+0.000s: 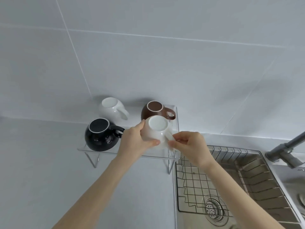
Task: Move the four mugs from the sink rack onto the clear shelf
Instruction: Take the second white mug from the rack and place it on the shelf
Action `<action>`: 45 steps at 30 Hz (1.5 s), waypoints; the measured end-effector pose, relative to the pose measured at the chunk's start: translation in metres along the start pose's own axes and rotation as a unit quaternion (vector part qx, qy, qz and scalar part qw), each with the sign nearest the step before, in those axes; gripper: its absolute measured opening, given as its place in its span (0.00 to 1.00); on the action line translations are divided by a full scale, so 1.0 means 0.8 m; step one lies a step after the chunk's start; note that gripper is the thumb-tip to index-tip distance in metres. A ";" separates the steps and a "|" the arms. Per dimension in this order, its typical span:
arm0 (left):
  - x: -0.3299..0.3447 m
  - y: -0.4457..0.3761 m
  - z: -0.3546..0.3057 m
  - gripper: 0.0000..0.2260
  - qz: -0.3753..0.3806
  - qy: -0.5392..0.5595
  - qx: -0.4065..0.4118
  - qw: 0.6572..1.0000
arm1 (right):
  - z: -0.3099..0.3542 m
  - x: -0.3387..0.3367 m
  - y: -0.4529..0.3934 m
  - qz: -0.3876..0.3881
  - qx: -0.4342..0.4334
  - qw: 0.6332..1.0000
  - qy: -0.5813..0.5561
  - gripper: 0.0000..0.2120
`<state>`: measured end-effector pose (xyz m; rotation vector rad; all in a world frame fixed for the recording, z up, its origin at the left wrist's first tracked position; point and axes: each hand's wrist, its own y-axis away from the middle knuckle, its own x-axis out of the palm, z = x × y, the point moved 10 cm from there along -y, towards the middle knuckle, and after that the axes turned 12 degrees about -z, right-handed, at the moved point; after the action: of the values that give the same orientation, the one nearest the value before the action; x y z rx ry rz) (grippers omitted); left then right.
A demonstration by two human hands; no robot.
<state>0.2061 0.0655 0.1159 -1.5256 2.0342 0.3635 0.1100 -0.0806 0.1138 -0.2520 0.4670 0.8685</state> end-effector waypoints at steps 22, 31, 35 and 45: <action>0.014 0.006 0.038 0.36 -0.013 0.016 -0.026 0.999 | -0.025 0.028 -0.009 0.032 0.005 0.999 -0.030 0.09; 0.006 0.034 0.045 0.30 -0.086 0.055 -0.018 0.995 | -0.015 0.030 -0.036 0.093 -0.055 0.992 0.058 0.12; -0.003 0.039 0.046 0.26 -0.131 0.058 -0.023 0.989 | 0.005 0.028 -0.044 0.097 -0.115 0.981 0.124 0.14; -0.002 0.051 0.033 0.23 -0.165 -0.022 -0.015 0.986 | 0.014 0.029 -0.058 0.106 -0.163 0.957 0.217 0.12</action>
<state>0.1754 0.0933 0.0908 -1.8190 1.7088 0.2945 0.1622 -0.0892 0.1136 -0.7158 0.7684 1.1042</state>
